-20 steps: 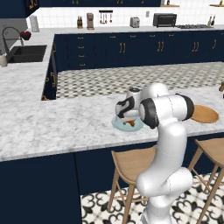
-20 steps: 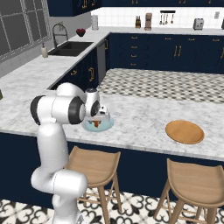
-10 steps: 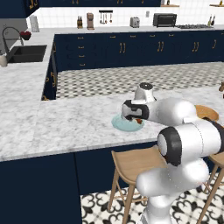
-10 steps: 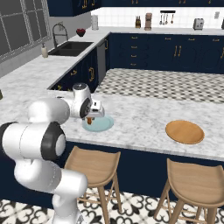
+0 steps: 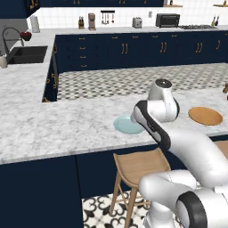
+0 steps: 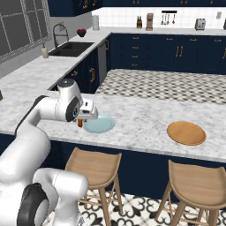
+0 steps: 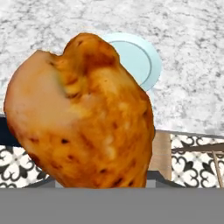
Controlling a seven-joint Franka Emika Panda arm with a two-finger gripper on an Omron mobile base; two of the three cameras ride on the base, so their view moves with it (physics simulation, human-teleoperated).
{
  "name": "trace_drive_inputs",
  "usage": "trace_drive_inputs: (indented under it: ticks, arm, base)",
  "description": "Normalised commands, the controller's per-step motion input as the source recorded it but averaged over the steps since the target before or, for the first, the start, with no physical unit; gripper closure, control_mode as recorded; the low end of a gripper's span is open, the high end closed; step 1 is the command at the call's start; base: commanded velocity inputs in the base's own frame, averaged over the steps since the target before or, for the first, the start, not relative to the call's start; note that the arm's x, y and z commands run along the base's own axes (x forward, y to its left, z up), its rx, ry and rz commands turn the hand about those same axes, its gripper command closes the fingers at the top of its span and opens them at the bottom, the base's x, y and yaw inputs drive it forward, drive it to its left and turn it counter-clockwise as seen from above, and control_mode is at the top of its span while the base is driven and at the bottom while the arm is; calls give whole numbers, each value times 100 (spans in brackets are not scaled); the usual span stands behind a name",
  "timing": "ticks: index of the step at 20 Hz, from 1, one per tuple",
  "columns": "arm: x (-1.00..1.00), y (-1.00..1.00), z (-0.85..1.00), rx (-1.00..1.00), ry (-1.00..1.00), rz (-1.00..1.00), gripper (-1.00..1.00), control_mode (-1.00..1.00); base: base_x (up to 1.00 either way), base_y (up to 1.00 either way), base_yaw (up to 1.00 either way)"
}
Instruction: Pick the chicken drumstick and squash from their plates and place them in the bowl. Then put the bowl in the fridge.
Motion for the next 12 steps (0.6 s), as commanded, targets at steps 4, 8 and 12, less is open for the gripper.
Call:
trace_drive_inputs:
  ticks: [4, 8, 12]
  arm:
    - [-75, -2, 44, 1, 1, -2, 100, 100]
    - [0, 0, 0, 0, 0, 0, 100, 100]
    - [0, 0, 0, 0, 0, 0, 100, 100]
  base:
    - [-17, -10, -2]
    - [-30, -92, -4]
    - [-6, -100, 0]
